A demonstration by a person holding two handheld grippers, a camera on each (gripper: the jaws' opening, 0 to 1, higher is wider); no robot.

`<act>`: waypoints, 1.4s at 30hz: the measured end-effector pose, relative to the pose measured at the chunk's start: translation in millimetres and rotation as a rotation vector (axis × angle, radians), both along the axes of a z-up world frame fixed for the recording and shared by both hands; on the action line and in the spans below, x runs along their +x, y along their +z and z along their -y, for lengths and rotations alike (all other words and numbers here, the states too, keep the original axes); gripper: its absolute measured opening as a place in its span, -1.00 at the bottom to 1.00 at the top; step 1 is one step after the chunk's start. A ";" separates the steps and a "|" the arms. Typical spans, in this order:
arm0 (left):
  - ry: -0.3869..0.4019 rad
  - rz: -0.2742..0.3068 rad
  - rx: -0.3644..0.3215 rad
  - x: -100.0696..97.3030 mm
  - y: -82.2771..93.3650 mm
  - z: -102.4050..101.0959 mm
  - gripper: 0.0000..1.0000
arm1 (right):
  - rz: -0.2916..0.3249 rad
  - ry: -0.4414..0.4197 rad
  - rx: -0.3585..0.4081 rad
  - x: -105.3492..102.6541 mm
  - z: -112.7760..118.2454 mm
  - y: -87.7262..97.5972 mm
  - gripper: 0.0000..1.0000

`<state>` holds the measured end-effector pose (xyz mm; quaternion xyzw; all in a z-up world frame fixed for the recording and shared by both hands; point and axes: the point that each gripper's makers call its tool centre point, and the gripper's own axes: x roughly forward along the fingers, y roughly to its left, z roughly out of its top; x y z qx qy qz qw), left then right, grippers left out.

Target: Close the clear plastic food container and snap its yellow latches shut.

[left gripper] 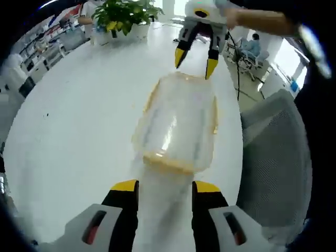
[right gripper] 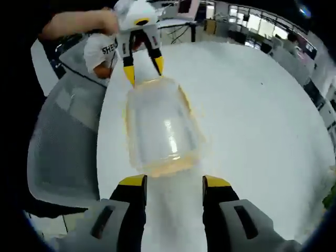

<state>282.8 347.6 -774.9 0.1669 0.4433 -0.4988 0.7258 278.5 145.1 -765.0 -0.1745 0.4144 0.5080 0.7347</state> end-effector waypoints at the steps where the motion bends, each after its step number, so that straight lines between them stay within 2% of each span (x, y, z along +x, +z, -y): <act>1: 0.122 -0.037 -0.079 2.9 7.3 2.9 -0.30 | -0.018 -0.079 0.037 3.0 0.4 3.9 -0.20; 3: 0.319 -0.078 -0.174 9.8 14.3 3.7 -0.32 | -0.042 -0.200 0.100 5.9 -5.1 7.9 -0.21; 6: 0.524 -0.155 -0.286 10.7 17.6 7.2 -0.33 | -0.075 -0.343 0.152 6.4 -13.7 5.6 -0.24; 7: 0.570 -0.166 -0.300 11.1 15.9 7.0 -0.35 | -0.086 -0.382 0.182 6.7 -17.9 5.2 -0.25; 8: 0.584 -0.160 -0.289 9.4 11.0 6.6 -0.35 | -0.112 -0.443 0.201 6.5 -20.2 1.8 -0.24; 10: 0.573 -0.147 -0.261 5.0 2.8 8.4 -0.36 | -0.128 -0.482 0.215 4.5 -23.3 -3.1 -0.27; 11: 0.580 -0.155 -0.238 1.5 -3.0 9.8 -0.37 | -0.144 -0.486 0.192 -0.3 -23.5 -9.1 -0.29; 12: 0.584 -0.162 -0.224 -1.5 -6.5 11.5 -0.37 | -0.134 -0.490 0.173 -1.8 -23.1 -12.7 -0.30; 15: 0.587 -0.151 -0.237 -1.2 -6.1 16.0 -0.41 | -0.150 -0.507 0.167 -5.4 -21.9 -15.8 -0.36; 18: 0.592 -0.144 -0.250 -0.4 -3.6 19.9 -0.47 | -0.170 -0.527 0.201 -5.3 -23.9 -13.2 -0.51; 24: 0.603 -0.147 -0.230 -2.8 -9.5 24.7 -0.50 | -0.181 -0.547 0.198 -4.2 -23.1 -14.2 -0.54; 33: 0.612 -0.135 -0.225 -2.5 -8.3 25.4 -0.58 | -0.151 -0.540 0.173 -5.8 -24.9 -13.5 -0.62; 35: 0.615 -0.101 -0.197 -1.2 -7.4 27.4 -0.59 | -0.160 -0.564 0.186 -4.7 -25.1 -14.0 -0.64; 37: 0.642 -0.111 -0.204 -0.8 -7.8 26.4 -0.61 | -0.156 -0.595 0.214 -2.1 -27.4 -11.6 -0.68; 39: 0.657 -0.151 -0.232 -1.4 -9.7 26.8 -0.66 | -0.158 -0.570 0.205 -5.7 -27.6 -10.2 -0.69; 40: 0.694 -0.156 -0.214 2.1 -14.0 21.5 -0.68 | -0.176 -0.573 0.207 -6.1 -29.0 -10.3 -0.70; 42: 0.657 -0.170 -0.219 6.1 -14.4 28.8 -0.70 | -0.187 -0.584 0.192 -4.2 -30.7 -10.3 -0.69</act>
